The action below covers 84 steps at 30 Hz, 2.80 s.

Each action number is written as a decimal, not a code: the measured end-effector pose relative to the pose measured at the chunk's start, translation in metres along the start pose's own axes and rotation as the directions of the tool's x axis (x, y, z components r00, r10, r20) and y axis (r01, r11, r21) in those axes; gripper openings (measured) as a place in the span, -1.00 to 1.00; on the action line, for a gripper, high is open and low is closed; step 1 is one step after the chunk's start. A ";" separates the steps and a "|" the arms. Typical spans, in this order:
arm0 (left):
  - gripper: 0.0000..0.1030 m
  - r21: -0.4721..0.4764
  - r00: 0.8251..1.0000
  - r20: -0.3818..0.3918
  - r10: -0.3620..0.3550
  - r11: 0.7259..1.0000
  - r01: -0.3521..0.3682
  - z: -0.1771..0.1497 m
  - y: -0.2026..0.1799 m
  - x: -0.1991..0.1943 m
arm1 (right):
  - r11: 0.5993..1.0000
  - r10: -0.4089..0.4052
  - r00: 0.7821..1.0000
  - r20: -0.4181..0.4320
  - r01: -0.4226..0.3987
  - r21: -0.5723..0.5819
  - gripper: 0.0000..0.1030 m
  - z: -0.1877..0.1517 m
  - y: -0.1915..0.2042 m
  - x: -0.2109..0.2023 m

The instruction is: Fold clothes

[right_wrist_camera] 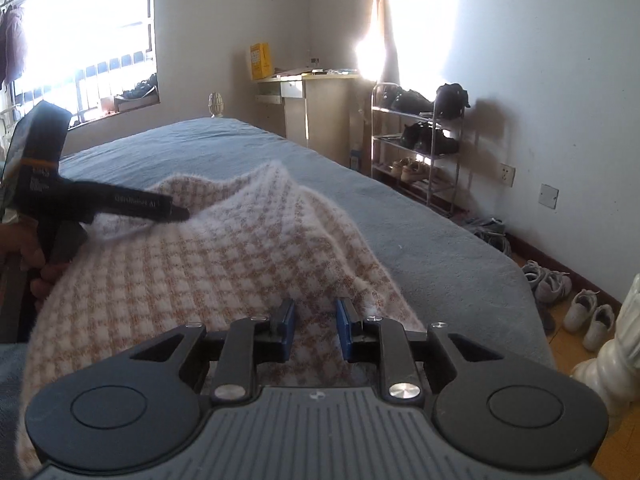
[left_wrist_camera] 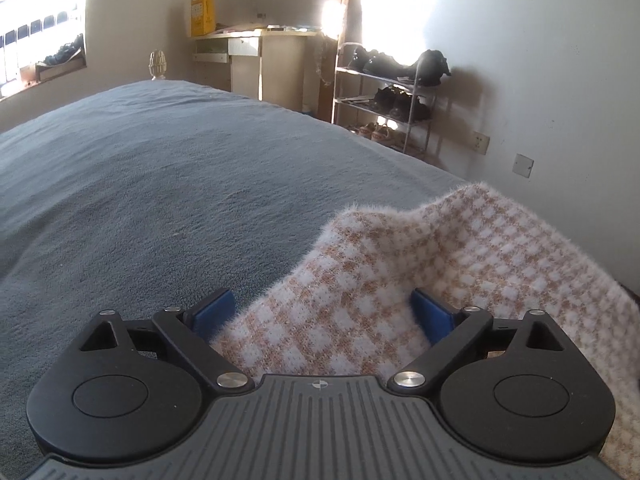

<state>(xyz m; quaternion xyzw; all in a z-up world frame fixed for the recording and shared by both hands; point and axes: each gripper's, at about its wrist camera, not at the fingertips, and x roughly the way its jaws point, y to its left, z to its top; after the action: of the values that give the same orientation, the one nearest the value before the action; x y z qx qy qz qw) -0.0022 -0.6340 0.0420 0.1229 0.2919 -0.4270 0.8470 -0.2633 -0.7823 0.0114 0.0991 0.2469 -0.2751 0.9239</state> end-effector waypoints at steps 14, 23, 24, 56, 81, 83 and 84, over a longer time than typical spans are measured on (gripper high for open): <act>0.91 0.050 0.998 0.026 0.049 0.997 -0.050 -0.003 -0.010 -0.002 | 0.993 0.090 0.984 -0.154 -0.101 -0.066 -0.51 0.079 0.028 0.116; 0.91 0.066 0.997 0.044 0.057 0.996 -0.060 -0.005 -0.012 -0.004 | 0.990 0.031 0.990 -0.140 -0.050 -0.133 -0.48 0.095 0.044 0.141; 0.91 0.067 0.997 0.045 0.058 0.996 -0.061 -0.005 -0.012 -0.004 | 0.991 0.016 0.990 -0.140 -0.034 -0.128 -0.47 0.093 0.039 0.142; 0.93 0.099 0.993 0.080 0.082 0.991 -0.090 -0.012 -0.019 -0.002 | 0.948 0.246 0.969 0.013 -0.238 -0.211 -0.24 -0.048 0.073 -0.053; 0.94 0.562 0.955 0.186 -0.232 0.822 0.090 -0.094 -0.084 -0.189 | 0.731 0.078 0.920 0.384 -0.315 0.605 -0.03 -0.128 -0.084 -0.131; 0.94 0.634 0.959 0.184 -0.215 0.771 0.052 -0.114 -0.101 -0.191 | 0.672 0.099 0.918 0.384 -0.346 0.655 -0.03 -0.119 -0.104 -0.110; 0.94 0.659 0.961 0.195 -0.196 0.752 0.019 -0.124 -0.107 -0.189 | 0.648 0.116 0.917 0.382 -0.361 0.671 -0.03 -0.114 -0.113 -0.098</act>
<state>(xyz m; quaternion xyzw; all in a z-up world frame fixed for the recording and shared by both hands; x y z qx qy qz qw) -0.2236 -0.5193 0.0606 0.3372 0.0218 -0.5620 0.7550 -0.4437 -0.7948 -0.0413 0.4467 -0.0441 -0.2363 0.8618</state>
